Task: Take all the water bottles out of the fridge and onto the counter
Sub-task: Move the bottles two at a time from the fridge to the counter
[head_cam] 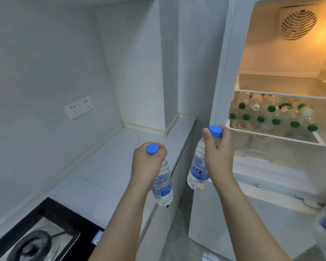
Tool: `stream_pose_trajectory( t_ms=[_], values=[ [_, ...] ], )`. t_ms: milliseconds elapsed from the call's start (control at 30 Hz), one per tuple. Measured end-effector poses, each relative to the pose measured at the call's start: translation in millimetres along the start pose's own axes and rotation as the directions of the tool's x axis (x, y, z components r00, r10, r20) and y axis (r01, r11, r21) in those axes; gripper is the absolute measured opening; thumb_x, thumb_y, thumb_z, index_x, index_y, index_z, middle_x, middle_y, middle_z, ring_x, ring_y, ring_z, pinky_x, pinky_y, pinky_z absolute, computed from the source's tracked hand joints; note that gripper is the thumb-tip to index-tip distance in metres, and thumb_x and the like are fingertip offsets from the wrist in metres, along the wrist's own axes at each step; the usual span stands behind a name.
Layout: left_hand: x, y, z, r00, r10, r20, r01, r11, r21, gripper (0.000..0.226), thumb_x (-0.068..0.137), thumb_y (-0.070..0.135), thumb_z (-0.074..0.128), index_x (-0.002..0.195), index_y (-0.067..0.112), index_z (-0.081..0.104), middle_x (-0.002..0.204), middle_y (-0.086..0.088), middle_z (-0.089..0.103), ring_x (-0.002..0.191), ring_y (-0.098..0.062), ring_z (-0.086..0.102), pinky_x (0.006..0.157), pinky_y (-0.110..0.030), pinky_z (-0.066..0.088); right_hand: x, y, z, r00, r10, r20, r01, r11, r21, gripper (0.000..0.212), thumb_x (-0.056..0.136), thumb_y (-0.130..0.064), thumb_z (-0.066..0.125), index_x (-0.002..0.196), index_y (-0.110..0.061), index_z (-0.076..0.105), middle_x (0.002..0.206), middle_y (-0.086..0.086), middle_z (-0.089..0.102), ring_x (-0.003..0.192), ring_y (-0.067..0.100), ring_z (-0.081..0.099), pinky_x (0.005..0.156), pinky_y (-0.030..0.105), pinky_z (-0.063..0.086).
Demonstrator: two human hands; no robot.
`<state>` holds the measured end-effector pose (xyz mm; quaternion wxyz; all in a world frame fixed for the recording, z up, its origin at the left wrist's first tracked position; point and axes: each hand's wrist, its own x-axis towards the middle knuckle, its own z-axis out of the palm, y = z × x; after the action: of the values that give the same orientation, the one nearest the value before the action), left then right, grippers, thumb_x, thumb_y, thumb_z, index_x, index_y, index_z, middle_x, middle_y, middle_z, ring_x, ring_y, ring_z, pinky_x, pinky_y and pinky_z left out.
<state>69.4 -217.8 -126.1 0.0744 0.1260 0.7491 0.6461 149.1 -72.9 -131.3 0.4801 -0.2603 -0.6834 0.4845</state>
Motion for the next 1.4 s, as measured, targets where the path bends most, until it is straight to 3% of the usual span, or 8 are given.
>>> stream_pose_trajectory(
  t_ms=[133,233,300,433,567,733,1000,1400],
  values=[
    [-20.7,-6.0,-22.1,0.997,-0.013,-0.071,0.016,0.999,0.035,0.019,0.08,0.012,0.066,0.087,-0.005,0.065,0.075,0.0,0.059,0.07,-0.014,0.051,0.068,-0.029,0.045,-21.1,-7.5,7.5,0.979,0.006,0.205,0.005,0.998,-0.056,0.023,0.095,-0.035,0.056,0.11,-0.02,0.05,0.091,-0.013,0.055,0.083,0.003,0.053,0.067,0.01,0.038],
    [-41.0,-9.7,-39.4,0.993,-0.05,-0.103,0.059,0.995,0.083,0.012,0.08,0.014,0.065,0.083,0.002,0.068,0.079,-0.001,0.057,0.072,-0.014,0.05,0.068,-0.028,0.043,-34.6,-13.6,10.1,0.934,0.028,0.356,0.013,0.994,-0.11,0.03,0.097,-0.034,0.051,0.119,-0.014,0.047,0.097,-0.005,0.054,0.088,0.014,0.051,0.069,0.023,0.036],
    [-54.3,-13.7,-51.4,0.989,-0.073,-0.129,0.09,0.987,0.135,0.004,0.08,0.014,0.064,0.078,0.013,0.062,0.077,-0.002,0.053,0.07,-0.013,0.046,0.065,-0.028,0.04,-45.4,-14.4,12.0,0.894,0.047,0.446,0.011,0.992,-0.128,0.032,0.098,-0.034,0.049,0.121,-0.012,0.045,0.1,-0.001,0.054,0.091,0.017,0.051,0.074,0.026,0.034],
    [-91.0,-29.9,-74.9,0.96,-0.151,-0.238,0.203,0.956,0.213,0.017,0.08,0.011,0.06,0.071,-0.003,0.054,0.068,-0.006,0.044,0.063,-0.015,0.037,0.059,-0.03,0.035,-78.5,-12.4,22.7,0.781,0.1,0.616,-0.002,0.987,-0.159,0.028,0.099,-0.035,0.047,0.118,-0.014,0.043,0.096,0.002,0.054,0.086,0.02,0.052,0.072,0.029,0.036],
    [-137.2,-49.1,-109.1,0.899,-0.248,-0.361,0.335,0.92,0.204,0.02,0.078,0.015,0.06,0.068,0.004,0.046,0.067,-0.006,0.038,0.064,-0.016,0.031,0.059,-0.032,0.03,-127.3,-16.7,39.0,0.669,0.123,0.733,-0.018,0.989,-0.148,0.024,0.099,-0.031,0.049,0.113,-0.013,0.04,0.082,-0.004,0.049,0.073,0.014,0.048,0.067,0.028,0.035],
    [-196.0,-54.5,-163.0,0.807,-0.295,-0.511,0.425,0.892,0.157,0.024,0.081,0.016,0.058,0.071,-0.003,0.049,0.069,-0.008,0.039,0.065,-0.017,0.032,0.059,-0.034,0.031,-191.7,-41.5,54.3,0.54,0.09,0.837,-0.003,0.994,-0.105,0.019,0.099,-0.029,0.048,0.109,-0.015,0.038,0.078,-0.005,0.046,0.068,0.005,0.047,0.054,0.018,0.034],
    [-289.0,-46.4,-254.0,0.684,-0.191,-0.704,0.384,0.915,0.125,0.024,0.08,0.019,0.06,0.084,-0.005,0.059,0.069,-0.006,0.051,0.063,-0.016,0.041,0.058,-0.03,0.038,-298.1,-112.4,65.9,0.369,-0.06,0.928,0.134,0.991,0.011,0.023,0.099,-0.032,0.048,0.112,-0.017,0.038,0.083,-0.004,0.048,0.07,0.008,0.048,0.055,0.02,0.035],
    [-477.7,-45.3,-397.4,0.507,-0.179,-0.843,0.354,0.935,0.015,0.025,0.08,0.02,0.064,0.087,-0.004,0.064,0.069,-0.006,0.053,0.065,-0.016,0.044,0.061,-0.032,0.042,-496.7,-223.5,50.3,0.216,-0.238,0.947,0.201,0.96,0.195,0.031,0.098,-0.035,0.047,0.119,-0.013,0.041,0.086,-0.001,0.051,0.07,0.006,0.049,0.055,0.017,0.033]
  ],
)
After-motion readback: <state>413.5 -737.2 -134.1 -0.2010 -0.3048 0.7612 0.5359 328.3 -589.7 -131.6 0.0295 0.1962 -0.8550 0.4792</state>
